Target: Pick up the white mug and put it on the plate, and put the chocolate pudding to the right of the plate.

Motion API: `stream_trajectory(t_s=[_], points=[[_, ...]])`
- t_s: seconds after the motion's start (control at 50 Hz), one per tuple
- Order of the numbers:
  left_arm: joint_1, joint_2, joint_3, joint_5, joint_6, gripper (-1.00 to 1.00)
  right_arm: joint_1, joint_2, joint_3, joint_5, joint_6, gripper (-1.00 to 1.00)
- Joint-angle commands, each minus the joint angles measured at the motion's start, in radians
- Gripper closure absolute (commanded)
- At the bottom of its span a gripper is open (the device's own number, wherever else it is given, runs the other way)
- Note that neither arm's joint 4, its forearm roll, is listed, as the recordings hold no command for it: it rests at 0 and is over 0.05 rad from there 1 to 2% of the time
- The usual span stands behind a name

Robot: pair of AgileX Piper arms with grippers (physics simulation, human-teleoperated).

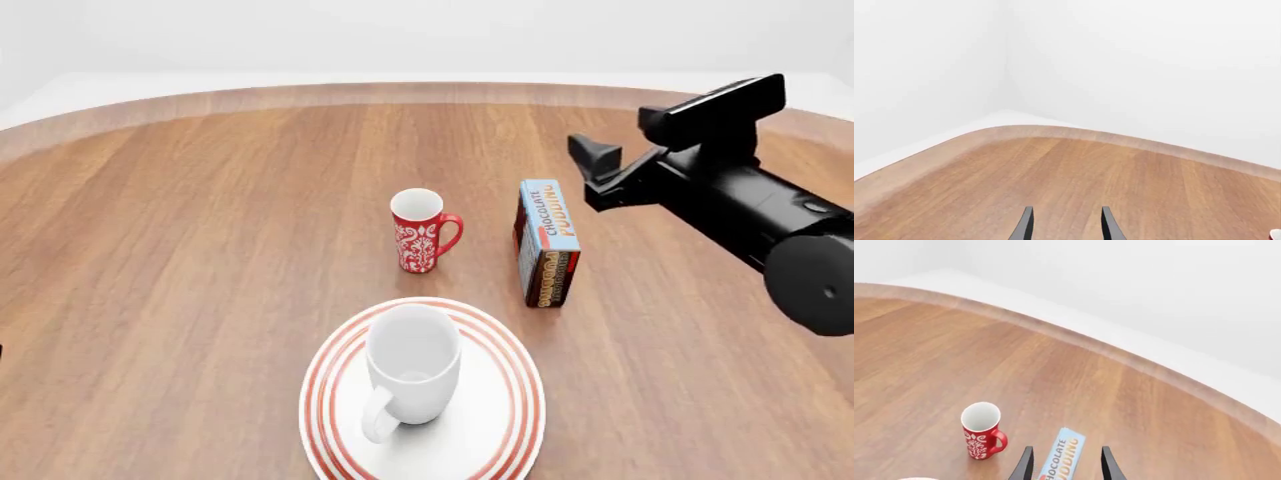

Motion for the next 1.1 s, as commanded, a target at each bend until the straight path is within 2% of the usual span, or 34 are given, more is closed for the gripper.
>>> stream_trajectory(t_s=[0.02, 0.34, 0.36, 0.4, 0.44, 0.5, 0.62, 1.1], points=[[0.0, -0.005, 0.0, 0.005, -0.002, -1.0, -0.002, 0.044, -0.035, 0.029, 0.032, -1.0], [-0.002, 0.003, 0.0, -0.003, -0.003, -1.0, -0.017, 0.091, -0.111, 0.098, 0.1, -1.0], [-0.003, 0.003, 0.0, -0.003, -0.003, -1.0, -0.019, 0.1, -0.119, 0.105, 0.111, -1.0], [-0.003, 0.005, 0.0, -0.005, -0.004, -1.0, -0.025, 0.137, -0.152, 0.145, 0.173, -1.0], [-0.004, 0.006, 0.0, -0.005, -0.004, -1.0, -0.028, 0.139, -0.154, 0.137, 0.165, -1.0], [-0.004, 0.006, 0.0, -0.005, -0.004, -1.0, -0.033, 0.162, -0.171, 0.149, 0.186, -1.0], [-0.005, 0.006, 0.0, -0.006, -0.004, -1.0, -0.034, 0.168, -0.171, 0.144, 0.187, -1.0], [-0.007, 0.015, 0.0, -0.014, -0.007, -1.0, -0.061, 0.221, -0.221, 0.194, 0.271, -1.0]])
